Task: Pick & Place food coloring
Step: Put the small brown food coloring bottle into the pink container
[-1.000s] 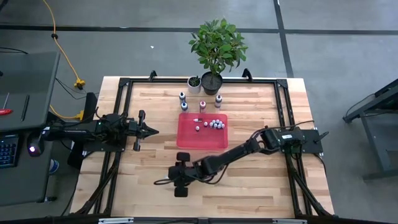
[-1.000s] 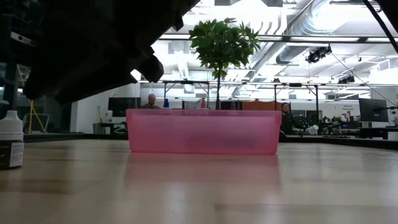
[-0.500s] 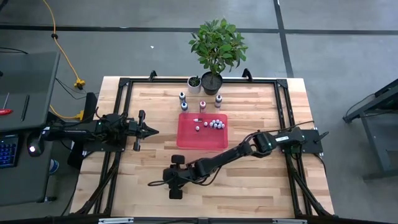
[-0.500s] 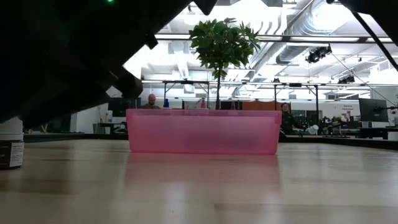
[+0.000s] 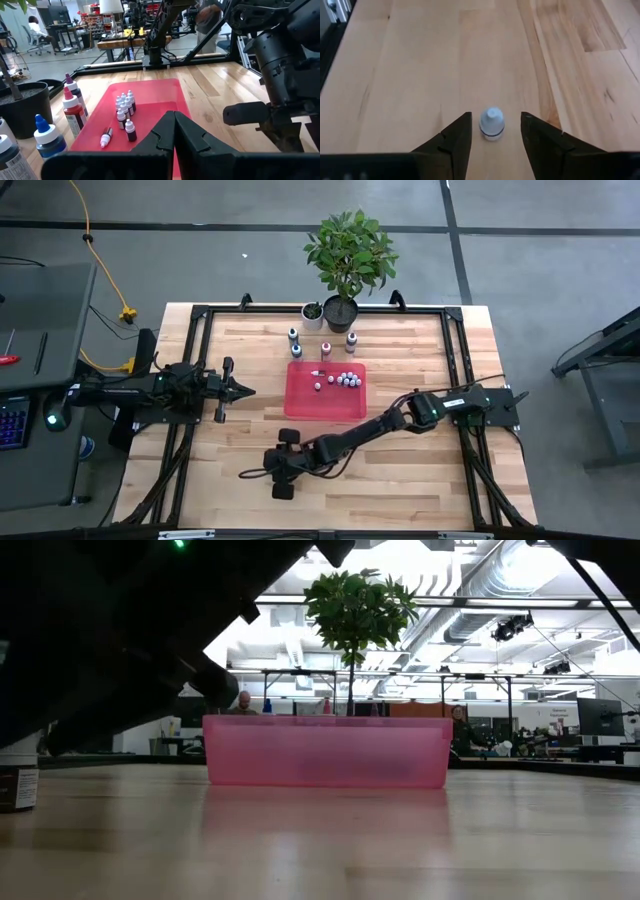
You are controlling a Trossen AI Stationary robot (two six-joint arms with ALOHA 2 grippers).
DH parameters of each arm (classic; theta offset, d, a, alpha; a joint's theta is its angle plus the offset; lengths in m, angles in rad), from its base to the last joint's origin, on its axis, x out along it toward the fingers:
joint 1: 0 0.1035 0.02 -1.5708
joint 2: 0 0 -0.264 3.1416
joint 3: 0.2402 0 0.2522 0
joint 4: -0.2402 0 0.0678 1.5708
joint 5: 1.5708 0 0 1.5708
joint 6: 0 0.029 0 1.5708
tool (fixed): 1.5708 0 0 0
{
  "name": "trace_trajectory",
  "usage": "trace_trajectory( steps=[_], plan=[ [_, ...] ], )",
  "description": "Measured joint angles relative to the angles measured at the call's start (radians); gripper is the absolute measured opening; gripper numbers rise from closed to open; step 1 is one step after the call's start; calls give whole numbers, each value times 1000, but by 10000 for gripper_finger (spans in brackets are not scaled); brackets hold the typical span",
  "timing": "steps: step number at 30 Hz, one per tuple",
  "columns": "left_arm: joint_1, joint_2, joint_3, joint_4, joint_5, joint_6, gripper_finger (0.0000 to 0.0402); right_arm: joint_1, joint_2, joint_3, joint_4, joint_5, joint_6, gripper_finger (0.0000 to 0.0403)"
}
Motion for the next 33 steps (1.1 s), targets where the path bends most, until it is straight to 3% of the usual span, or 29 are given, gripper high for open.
trace_trajectory(
  steps=[7, 22, 33],
  plan=[
    [0, 0, 0, 0, 0, 0, 0, 0, 2, 0, -3, -8, 3, 146],
    [0, 0, 0, 0, 0, 0, 0, 0, 2, 0, 0, -8, 29, 68],
    [0, 0, 0, 0, 0, 0, 0, 0, 2, 0, 2, -8, 29, 45]
  ],
)
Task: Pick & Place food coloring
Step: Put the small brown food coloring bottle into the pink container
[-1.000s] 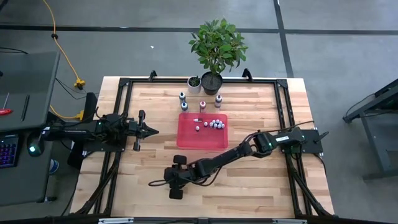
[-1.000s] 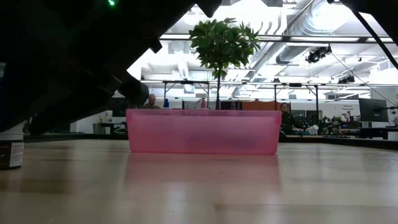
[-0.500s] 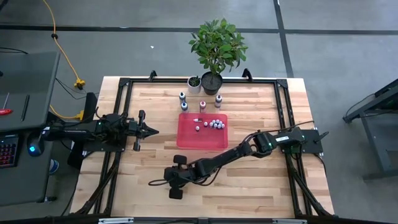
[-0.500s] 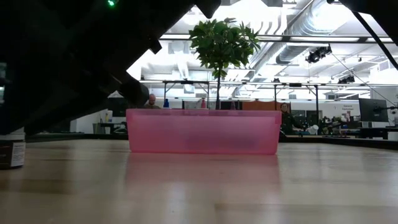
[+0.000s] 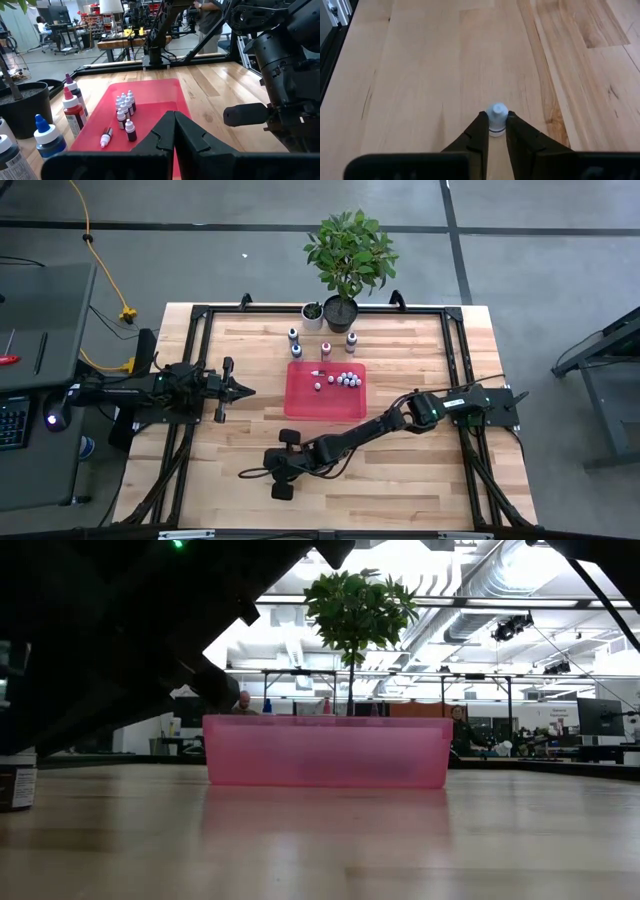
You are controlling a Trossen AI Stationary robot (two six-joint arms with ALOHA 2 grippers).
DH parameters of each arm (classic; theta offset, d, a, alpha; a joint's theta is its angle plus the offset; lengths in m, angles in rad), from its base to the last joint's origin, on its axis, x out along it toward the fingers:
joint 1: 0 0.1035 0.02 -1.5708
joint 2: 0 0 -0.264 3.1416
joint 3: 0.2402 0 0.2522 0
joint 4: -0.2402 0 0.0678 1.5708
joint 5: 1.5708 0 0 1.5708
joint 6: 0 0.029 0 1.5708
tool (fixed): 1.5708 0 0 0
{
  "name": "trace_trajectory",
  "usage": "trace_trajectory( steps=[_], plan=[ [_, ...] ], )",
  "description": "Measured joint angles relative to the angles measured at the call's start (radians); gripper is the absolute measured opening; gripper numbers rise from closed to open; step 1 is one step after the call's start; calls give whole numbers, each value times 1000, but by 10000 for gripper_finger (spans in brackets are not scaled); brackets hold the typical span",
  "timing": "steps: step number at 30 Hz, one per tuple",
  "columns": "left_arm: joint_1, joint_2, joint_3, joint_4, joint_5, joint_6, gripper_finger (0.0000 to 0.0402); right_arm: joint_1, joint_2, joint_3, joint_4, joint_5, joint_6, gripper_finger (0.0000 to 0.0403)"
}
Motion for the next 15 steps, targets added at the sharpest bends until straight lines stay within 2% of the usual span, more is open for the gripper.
trace_trajectory(
  steps=[15],
  plan=[
    [0, 0, 0, 0, 0, 0, 0, 4, 0, 2, 0, 0, 19, 42]
  ],
)
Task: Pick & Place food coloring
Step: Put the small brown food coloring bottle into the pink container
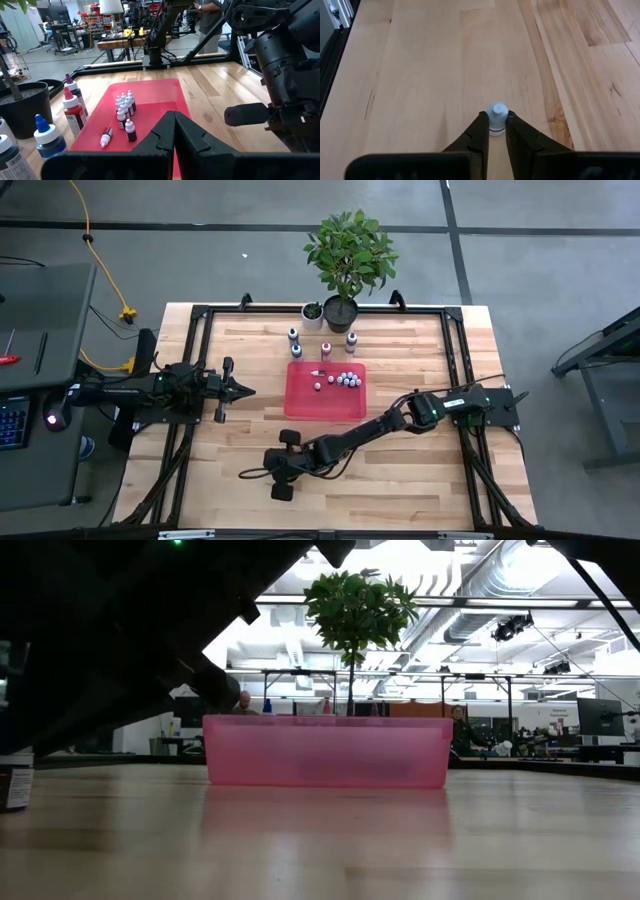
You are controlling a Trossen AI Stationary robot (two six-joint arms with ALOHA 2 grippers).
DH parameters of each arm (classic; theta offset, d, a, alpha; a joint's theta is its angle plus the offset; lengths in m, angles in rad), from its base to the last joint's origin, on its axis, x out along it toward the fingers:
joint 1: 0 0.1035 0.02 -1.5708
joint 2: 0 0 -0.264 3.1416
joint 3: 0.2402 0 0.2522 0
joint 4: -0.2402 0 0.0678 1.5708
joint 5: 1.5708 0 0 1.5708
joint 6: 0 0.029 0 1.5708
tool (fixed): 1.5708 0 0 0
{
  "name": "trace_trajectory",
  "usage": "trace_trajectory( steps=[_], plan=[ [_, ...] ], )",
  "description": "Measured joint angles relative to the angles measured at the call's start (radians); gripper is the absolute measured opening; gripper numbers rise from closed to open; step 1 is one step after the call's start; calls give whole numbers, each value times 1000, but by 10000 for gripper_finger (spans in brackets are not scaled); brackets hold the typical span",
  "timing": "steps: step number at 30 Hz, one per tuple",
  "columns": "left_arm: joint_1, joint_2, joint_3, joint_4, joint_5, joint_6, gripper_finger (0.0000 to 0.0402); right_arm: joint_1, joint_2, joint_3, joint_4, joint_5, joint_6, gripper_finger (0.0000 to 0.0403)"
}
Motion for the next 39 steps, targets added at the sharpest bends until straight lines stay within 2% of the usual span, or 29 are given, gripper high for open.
trace_trajectory(
  steps=[13, 24, 32, 39],
  plan=[
    [0, 0, 0, 0, 0, 0, 0, 7, -25, 1, -32, 28, 19, 41],
    [0, 0, 0, 0, 0, 0, 0, 7, -84, 5, -159, 62, 75, 41],
    [0, 0, 0, 0, 0, 0, 0, 2, -195, 7, -298, 203, 125, 41],
    [0, 0, 0, 0, 0, 0, 0, -14, -304, 8, -517, 306, 300, 41]
  ],
)
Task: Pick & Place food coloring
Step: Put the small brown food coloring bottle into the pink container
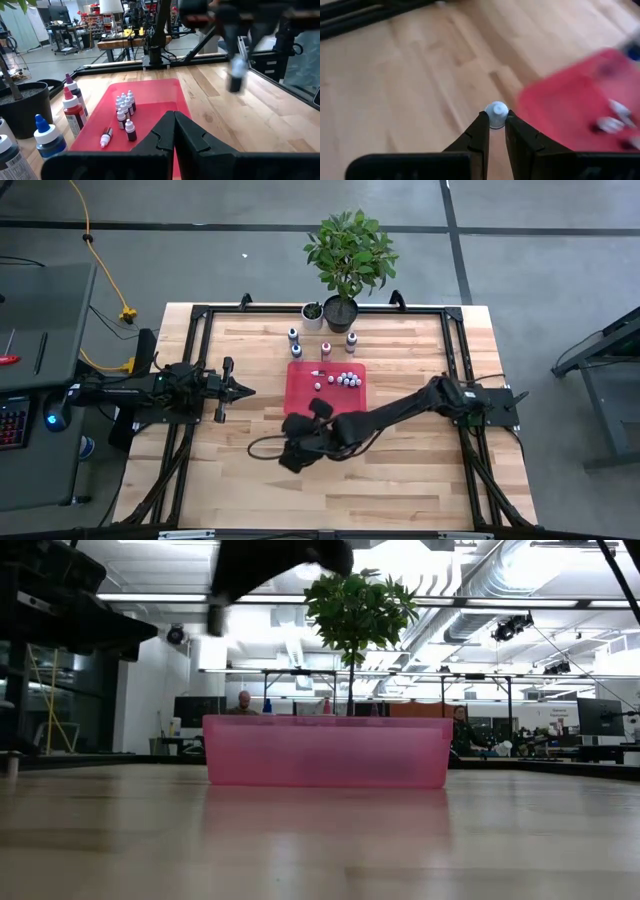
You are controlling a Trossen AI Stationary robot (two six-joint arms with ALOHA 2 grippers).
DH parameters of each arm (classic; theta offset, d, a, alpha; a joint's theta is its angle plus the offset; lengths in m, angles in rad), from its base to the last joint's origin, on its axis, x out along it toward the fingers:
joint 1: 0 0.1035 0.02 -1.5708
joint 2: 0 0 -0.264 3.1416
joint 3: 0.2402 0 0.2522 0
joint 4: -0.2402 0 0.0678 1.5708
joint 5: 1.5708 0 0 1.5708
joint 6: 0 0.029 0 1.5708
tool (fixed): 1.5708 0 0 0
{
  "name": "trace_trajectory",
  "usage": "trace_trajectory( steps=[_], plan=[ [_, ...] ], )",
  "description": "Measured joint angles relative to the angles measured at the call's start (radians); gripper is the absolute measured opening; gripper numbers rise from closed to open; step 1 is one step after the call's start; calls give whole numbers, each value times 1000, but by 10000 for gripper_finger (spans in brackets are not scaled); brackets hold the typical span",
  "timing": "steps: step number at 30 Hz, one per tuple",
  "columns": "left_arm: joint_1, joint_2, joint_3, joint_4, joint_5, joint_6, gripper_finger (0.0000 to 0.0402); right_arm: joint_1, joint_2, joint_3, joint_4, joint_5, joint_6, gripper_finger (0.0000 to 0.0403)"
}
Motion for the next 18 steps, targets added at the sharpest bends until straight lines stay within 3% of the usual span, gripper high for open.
trace_trajectory(
  steps=[8, 18],
  plan=[
    [0, 0, 0, 0, 0, 0, 0, -50, -73, 0, -250, 65, 208, 41],
    [0, 0, 0, 0, 0, 0, 0, -135, -76, -9, -279, 33, 369, 41]
  ],
)
